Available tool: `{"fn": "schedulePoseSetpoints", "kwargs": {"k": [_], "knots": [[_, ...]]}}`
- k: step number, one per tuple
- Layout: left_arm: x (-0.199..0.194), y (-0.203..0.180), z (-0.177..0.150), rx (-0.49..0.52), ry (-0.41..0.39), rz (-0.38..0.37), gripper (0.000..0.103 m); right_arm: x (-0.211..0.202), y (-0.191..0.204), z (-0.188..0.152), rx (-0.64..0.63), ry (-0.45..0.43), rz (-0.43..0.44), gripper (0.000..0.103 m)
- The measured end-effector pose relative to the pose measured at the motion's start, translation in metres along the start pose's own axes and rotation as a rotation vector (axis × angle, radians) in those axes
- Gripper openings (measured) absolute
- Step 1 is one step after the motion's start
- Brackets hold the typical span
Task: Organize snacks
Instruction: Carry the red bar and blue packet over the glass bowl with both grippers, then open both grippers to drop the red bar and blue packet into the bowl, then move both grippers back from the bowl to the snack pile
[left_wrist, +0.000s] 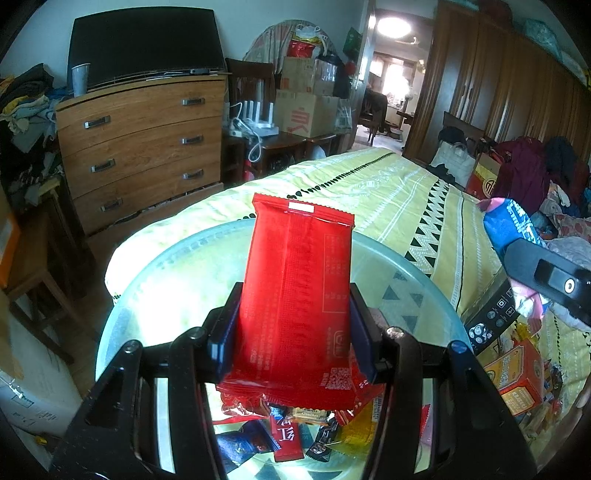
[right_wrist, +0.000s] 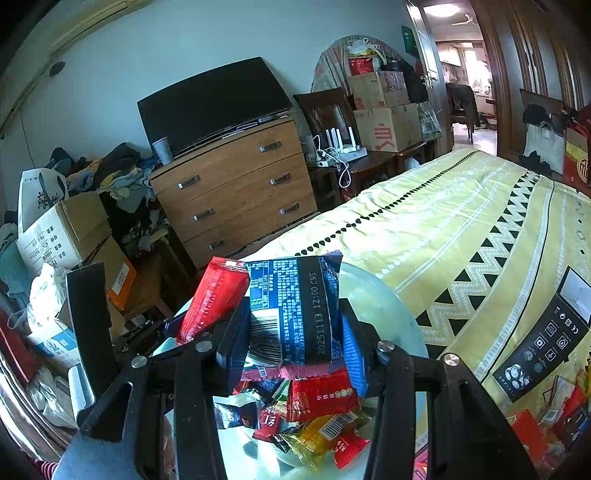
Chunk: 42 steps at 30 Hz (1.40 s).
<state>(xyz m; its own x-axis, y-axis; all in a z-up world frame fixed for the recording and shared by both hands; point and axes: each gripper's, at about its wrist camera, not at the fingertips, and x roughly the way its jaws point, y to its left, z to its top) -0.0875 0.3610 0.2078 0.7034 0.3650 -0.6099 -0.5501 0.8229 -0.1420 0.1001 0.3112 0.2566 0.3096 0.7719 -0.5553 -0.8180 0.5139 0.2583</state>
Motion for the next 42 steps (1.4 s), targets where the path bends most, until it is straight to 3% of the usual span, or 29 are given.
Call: {"fn": "schedulePoseSetpoints", "kwargs": {"k": [16,24,25,27,32,37,42], "knots": [[0.016,0.008,0.001,-0.002,0.041,0.014,0.055,0.022,-0.013,-0.005,0.050,0.036,0.019,0.050],[0.023,0.007,0.004,-0.002,0.041,0.042,0.074,0.031,-0.024,-0.006,0.062,0.035,0.039,0.051],[0.024,0.008,0.004,-0.007,0.045,0.043,0.075,0.032,-0.025,-0.005,0.059,0.037,0.037,0.053],[0.026,0.009,0.006,-0.016,0.048,0.049,0.079,0.032,-0.027,-0.007,0.053,0.037,0.034,0.068],[0.025,0.012,0.009,-0.048,0.049,0.063,0.082,0.027,-0.036,-0.010,0.050,0.026,0.018,0.083],[0.006,-0.002,0.012,-0.048,-0.006,0.061,0.086,0.002,-0.042,-0.015,0.053,-0.011,0.010,0.085],[-0.014,-0.039,0.009,-0.008,-0.063,0.029,0.092,-0.045,-0.049,-0.026,0.046,-0.067,-0.027,0.086]]}}
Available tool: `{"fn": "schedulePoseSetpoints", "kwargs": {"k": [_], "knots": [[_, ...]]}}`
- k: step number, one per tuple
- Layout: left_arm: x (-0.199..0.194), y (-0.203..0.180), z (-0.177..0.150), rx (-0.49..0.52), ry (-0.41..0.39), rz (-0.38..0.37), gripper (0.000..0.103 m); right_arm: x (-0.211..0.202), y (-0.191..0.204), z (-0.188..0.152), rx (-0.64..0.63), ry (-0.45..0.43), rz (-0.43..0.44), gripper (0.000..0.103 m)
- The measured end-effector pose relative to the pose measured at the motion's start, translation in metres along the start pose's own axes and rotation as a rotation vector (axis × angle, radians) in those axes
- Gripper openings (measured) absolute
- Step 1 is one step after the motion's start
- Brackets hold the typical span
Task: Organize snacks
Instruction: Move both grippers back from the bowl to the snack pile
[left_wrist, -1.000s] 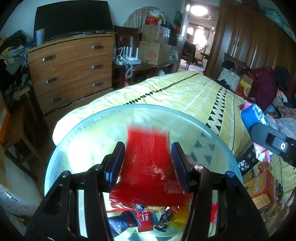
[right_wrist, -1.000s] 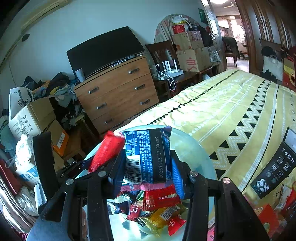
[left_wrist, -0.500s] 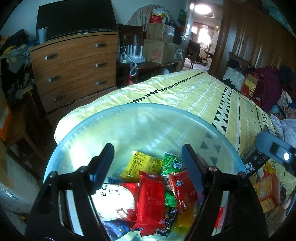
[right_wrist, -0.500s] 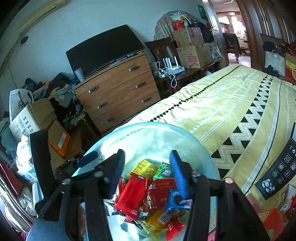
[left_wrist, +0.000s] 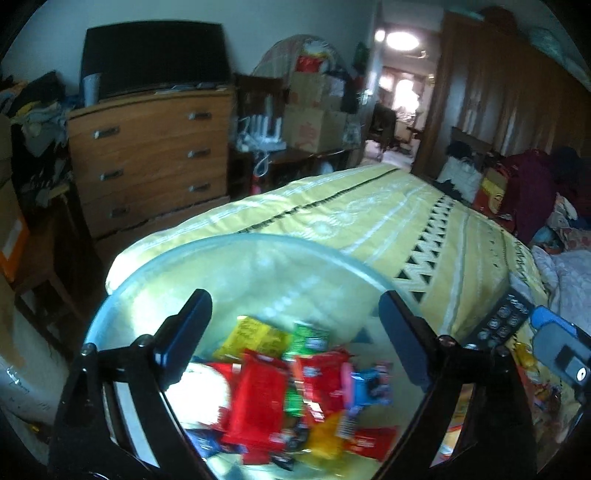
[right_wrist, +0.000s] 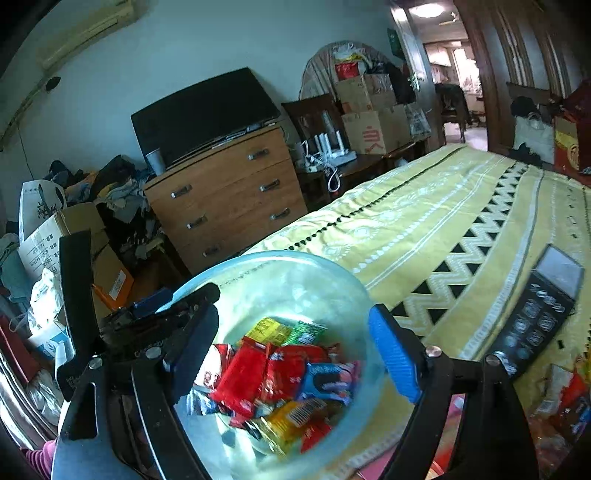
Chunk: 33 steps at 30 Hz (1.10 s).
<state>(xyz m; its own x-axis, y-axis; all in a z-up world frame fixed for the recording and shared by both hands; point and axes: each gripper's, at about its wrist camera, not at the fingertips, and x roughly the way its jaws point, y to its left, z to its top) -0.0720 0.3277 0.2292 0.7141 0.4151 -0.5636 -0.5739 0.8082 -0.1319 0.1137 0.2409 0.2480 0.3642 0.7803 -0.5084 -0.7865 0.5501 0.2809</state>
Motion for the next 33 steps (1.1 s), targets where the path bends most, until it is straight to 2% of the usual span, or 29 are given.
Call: {"fn": "schedulePoseSetpoints", "kwargs": {"k": [3,6,8,10,14,17,21,23,28,31,33], "knots": [[-0.012,-0.036,0.000,0.079,-0.029,-0.037,0.092,-0.040,-0.011,-0.014,0.003,-0.061,-0.028,0.087],[-0.035,-0.084,-0.007,0.189,-0.081,-0.120,0.097,-0.093,-0.037,-0.047,0.030,-0.133,-0.078,0.087],[-0.048,-0.111,-0.015,0.245,-0.106,-0.179,0.101,-0.122,-0.062,-0.077,0.061,-0.147,-0.136,0.087],[-0.058,-0.136,-0.028,0.296,-0.120,-0.238,0.101,-0.143,-0.099,-0.106,0.118,-0.112,-0.196,0.087],[-0.060,-0.161,-0.046,0.320,-0.090,-0.284,0.101,-0.151,-0.171,-0.148,0.210,0.020,-0.292,0.087],[-0.050,-0.168,-0.050,0.322,-0.056,-0.283,0.101,-0.139,-0.210,-0.156,0.213,0.087,-0.303,0.084],[-0.043,-0.170,-0.051,0.328,-0.031,-0.267,0.101,-0.097,-0.252,-0.141,0.182,0.167,-0.301,0.083],[-0.042,-0.169,-0.048,0.329,-0.046,-0.253,0.101,-0.069,-0.277,-0.130,0.161,0.196,-0.333,0.083],[-0.040,-0.167,-0.046,0.307,-0.046,-0.254,0.101,0.011,-0.343,-0.112,0.201,0.357,-0.422,0.083],[-0.038,-0.169,-0.048,0.318,-0.040,-0.259,0.101,0.047,-0.369,-0.119,0.232,0.459,-0.419,0.081],[-0.035,-0.170,-0.051,0.324,-0.029,-0.261,0.101,0.062,-0.369,-0.121,0.178,0.515,-0.419,0.085]]}}
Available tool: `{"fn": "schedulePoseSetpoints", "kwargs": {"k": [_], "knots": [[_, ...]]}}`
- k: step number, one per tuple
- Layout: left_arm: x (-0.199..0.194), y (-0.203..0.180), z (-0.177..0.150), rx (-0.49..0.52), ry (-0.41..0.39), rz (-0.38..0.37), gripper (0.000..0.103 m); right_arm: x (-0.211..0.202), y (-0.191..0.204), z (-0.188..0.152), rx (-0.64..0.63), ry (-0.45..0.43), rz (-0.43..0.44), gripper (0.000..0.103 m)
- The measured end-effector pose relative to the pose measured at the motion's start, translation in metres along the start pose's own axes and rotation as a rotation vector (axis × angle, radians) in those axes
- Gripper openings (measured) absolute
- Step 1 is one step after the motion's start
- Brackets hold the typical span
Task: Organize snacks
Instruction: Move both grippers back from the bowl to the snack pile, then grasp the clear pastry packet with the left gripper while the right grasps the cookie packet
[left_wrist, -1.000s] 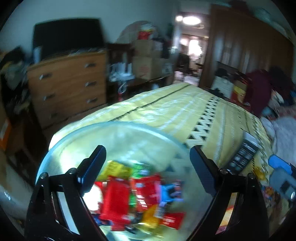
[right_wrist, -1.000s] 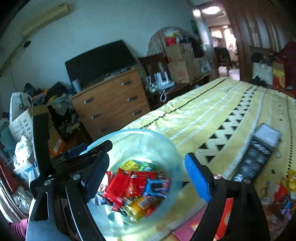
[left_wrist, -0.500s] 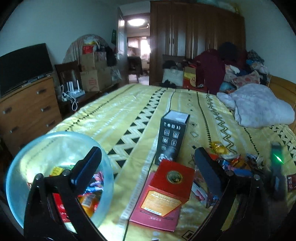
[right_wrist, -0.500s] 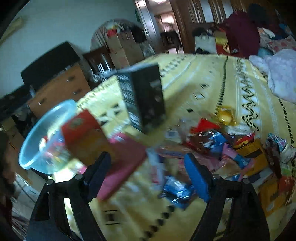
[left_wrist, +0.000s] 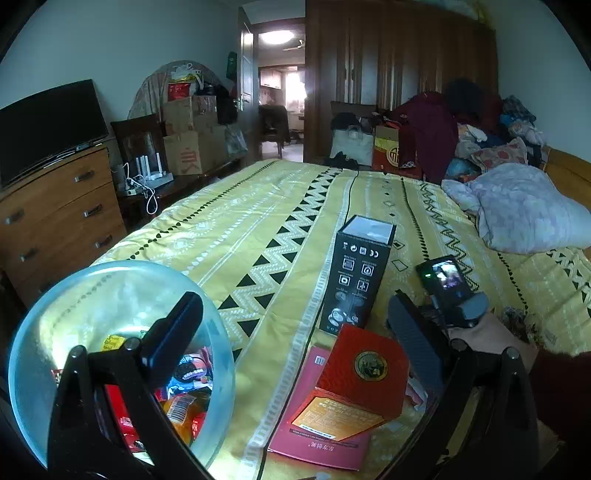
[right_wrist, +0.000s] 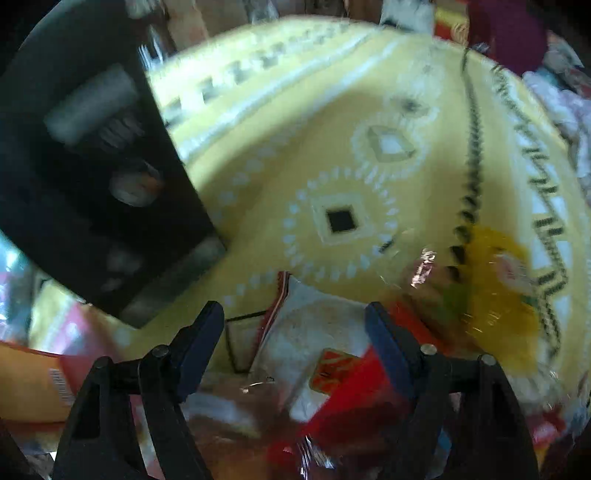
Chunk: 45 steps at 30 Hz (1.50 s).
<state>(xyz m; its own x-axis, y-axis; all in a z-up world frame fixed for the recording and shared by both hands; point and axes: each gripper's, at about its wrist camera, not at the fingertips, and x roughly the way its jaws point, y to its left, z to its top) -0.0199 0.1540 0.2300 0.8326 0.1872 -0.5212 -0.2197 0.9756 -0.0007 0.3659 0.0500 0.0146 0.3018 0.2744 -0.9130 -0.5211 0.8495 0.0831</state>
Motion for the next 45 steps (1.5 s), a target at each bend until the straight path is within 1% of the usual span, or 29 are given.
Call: {"fn": "schedulePoseSetpoints", "kwargs": {"k": [1,2,4,6,7,9,12,16,18,19,21,22,23,24,25,26,28,30,31,33,35,37,39,40,41,42,43,45], "knots": [[0.001,-0.001,-0.001,-0.005,0.007,-0.006,0.101,0.005,0.005,0.000,-0.041,0.025,-0.001,0.091],[0.002,-0.001,-0.002,-0.011,0.013,-0.011,0.101,0.005,0.010,-0.003,-0.064,0.046,0.000,0.093],[0.000,-0.002,-0.004,-0.023,0.019,-0.027,0.101,0.001,0.016,-0.013,-0.098,0.073,0.016,0.093],[-0.008,-0.005,-0.006,-0.021,0.015,-0.044,0.101,-0.009,0.025,-0.037,-0.179,0.102,0.038,0.093],[-0.011,-0.007,-0.006,-0.015,0.017,-0.050,0.101,-0.013,0.027,-0.044,-0.203,0.115,0.039,0.093],[-0.019,-0.013,-0.009,0.000,0.024,-0.068,0.101,-0.027,0.032,-0.071,-0.265,0.137,0.038,0.093],[-0.029,-0.021,-0.012,0.015,0.029,-0.097,0.101,-0.046,0.031,-0.101,-0.305,0.157,0.034,0.093],[-0.037,-0.033,-0.019,0.033,0.058,-0.143,0.101,-0.077,0.020,-0.132,-0.292,0.146,0.035,0.091],[-0.040,-0.042,-0.027,0.053,0.078,-0.167,0.102,-0.100,0.008,-0.145,-0.252,0.121,0.031,0.088],[-0.040,-0.046,-0.034,0.058,0.104,-0.188,0.102,-0.109,0.003,-0.149,-0.239,0.104,0.031,0.088],[-0.036,-0.053,-0.046,0.057,0.156,-0.232,0.103,-0.142,-0.009,-0.165,-0.194,0.033,-0.007,0.087],[-0.032,-0.060,-0.054,0.060,0.189,-0.265,0.103,-0.155,-0.012,-0.171,-0.175,0.002,-0.014,0.087],[-0.029,-0.066,-0.060,0.058,0.213,-0.294,0.103,-0.175,-0.018,-0.181,-0.135,-0.049,-0.011,0.087],[-0.020,-0.074,-0.071,0.050,0.265,-0.351,0.103,-0.195,-0.024,-0.194,-0.083,-0.102,0.003,0.087],[-0.011,-0.081,-0.080,0.043,0.316,-0.401,0.103,-0.201,-0.032,-0.198,-0.050,-0.130,0.014,0.087],[0.003,-0.091,-0.093,0.029,0.383,-0.471,0.103,-0.218,-0.034,-0.216,0.003,-0.172,0.028,0.088],[0.030,-0.105,-0.116,0.019,0.477,-0.534,0.103,-0.235,-0.035,-0.251,0.091,-0.222,0.036,0.089],[0.052,-0.112,-0.132,0.004,0.524,-0.536,0.103,-0.239,-0.035,-0.275,0.155,-0.234,0.050,0.089],[0.064,-0.115,-0.140,-0.014,0.541,-0.537,0.103,-0.233,-0.034,-0.292,0.206,-0.234,0.059,0.089],[0.080,-0.121,-0.150,-0.036,0.562,-0.542,0.103,-0.218,-0.034,-0.321,0.261,-0.212,0.075,0.089],[0.093,-0.129,-0.159,-0.031,0.582,-0.558,0.103,-0.203,-0.041,-0.346,0.314,-0.177,0.058,0.089],[0.100,-0.138,-0.168,-0.016,0.596,-0.551,0.102,-0.191,-0.044,-0.361,0.353,-0.158,0.068,0.089],[0.104,-0.142,-0.171,-0.009,0.587,-0.535,0.100,-0.184,-0.048,-0.372,0.369,-0.167,0.073,0.089],[0.104,-0.142,-0.172,-0.007,0.583,-0.522,0.097,-0.182,-0.048,-0.374,0.363,-0.183,0.070,0.089],[0.104,-0.141,-0.172,-0.003,0.579,-0.498,0.086,-0.181,-0.047,-0.374,0.359,-0.188,0.067,0.090],[0.104,-0.141,-0.171,0.003,0.577,-0.488,0.082,-0.179,-0.046,-0.373,0.356,-0.193,0.069,0.092],[0.103,-0.141,-0.169,0.005,0.574,-0.484,0.080,-0.176,-0.046,-0.375,0.355,-0.193,0.071,0.094],[0.099,-0.140,-0.166,0.011,0.565,-0.484,0.067,-0.169,-0.039,-0.373,0.337,-0.194,0.053,0.101]]}}
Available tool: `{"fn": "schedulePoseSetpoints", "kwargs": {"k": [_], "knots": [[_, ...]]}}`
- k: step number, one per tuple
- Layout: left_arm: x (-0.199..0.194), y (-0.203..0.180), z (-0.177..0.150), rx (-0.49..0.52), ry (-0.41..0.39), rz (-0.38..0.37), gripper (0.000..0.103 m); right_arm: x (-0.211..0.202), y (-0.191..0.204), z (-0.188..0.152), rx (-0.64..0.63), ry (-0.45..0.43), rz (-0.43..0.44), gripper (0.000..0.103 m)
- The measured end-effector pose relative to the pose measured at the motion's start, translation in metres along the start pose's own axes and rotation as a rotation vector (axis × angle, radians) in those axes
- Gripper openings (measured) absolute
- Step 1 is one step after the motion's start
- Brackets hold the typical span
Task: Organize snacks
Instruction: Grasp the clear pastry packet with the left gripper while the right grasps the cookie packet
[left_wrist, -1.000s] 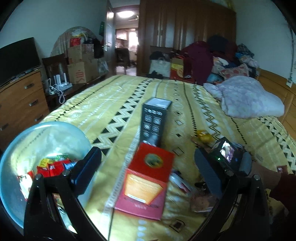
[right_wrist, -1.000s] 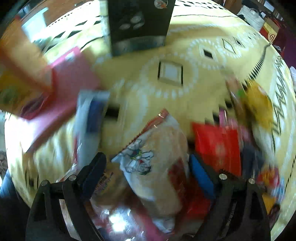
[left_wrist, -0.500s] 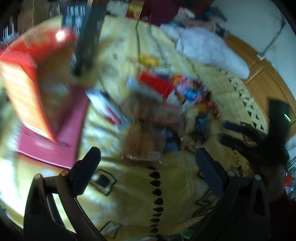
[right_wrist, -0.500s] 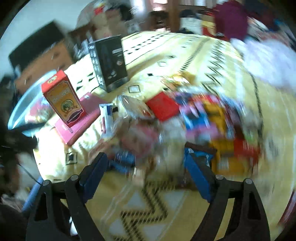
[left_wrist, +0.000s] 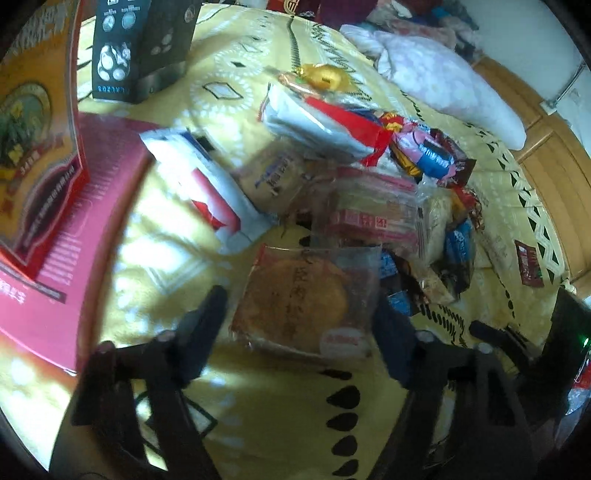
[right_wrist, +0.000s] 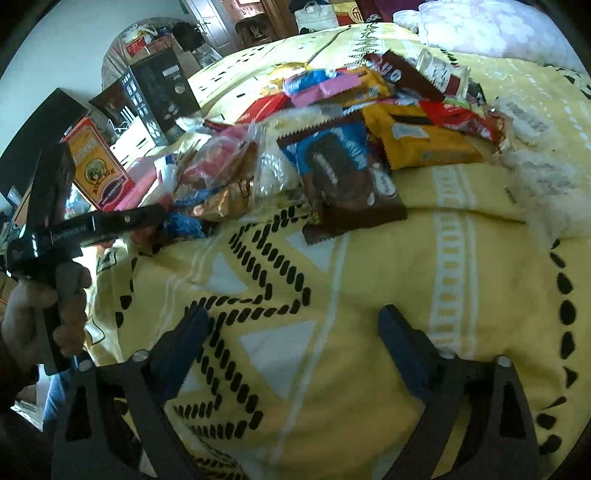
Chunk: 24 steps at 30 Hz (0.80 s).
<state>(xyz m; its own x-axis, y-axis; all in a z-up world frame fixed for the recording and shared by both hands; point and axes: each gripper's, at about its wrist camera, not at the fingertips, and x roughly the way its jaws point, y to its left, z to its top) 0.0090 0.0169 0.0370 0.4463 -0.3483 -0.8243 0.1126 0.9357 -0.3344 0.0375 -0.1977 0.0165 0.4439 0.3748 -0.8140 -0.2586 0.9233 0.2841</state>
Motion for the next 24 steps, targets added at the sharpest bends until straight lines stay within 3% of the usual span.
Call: {"fn": "schedulePoseSetpoints", "kwargs": {"k": [5,8,12,18,22,24], "knots": [[-0.002,-0.007,-0.003,0.060,0.001,0.044,0.065,0.012,0.017,-0.010,-0.083,-0.023,-0.101,0.103],[0.002,-0.004,-0.002,0.051,0.004,0.035,0.067,0.010,0.013,-0.016,-0.085,-0.065,-0.088,0.103],[0.006,0.007,0.000,-0.019,-0.010,-0.010,0.081,0.012,0.014,-0.018,-0.088,-0.095,-0.081,0.103],[0.012,0.007,0.000,-0.013,-0.022,-0.011,0.085,0.013,0.016,-0.019,-0.099,-0.108,-0.098,0.103],[0.014,0.005,0.002,-0.010,-0.015,-0.005,0.084,0.013,0.016,-0.020,-0.100,-0.112,-0.100,0.103],[0.012,0.003,0.003,0.000,-0.014,0.009,0.076,0.011,0.014,-0.020,-0.098,-0.114,-0.098,0.103]]}}
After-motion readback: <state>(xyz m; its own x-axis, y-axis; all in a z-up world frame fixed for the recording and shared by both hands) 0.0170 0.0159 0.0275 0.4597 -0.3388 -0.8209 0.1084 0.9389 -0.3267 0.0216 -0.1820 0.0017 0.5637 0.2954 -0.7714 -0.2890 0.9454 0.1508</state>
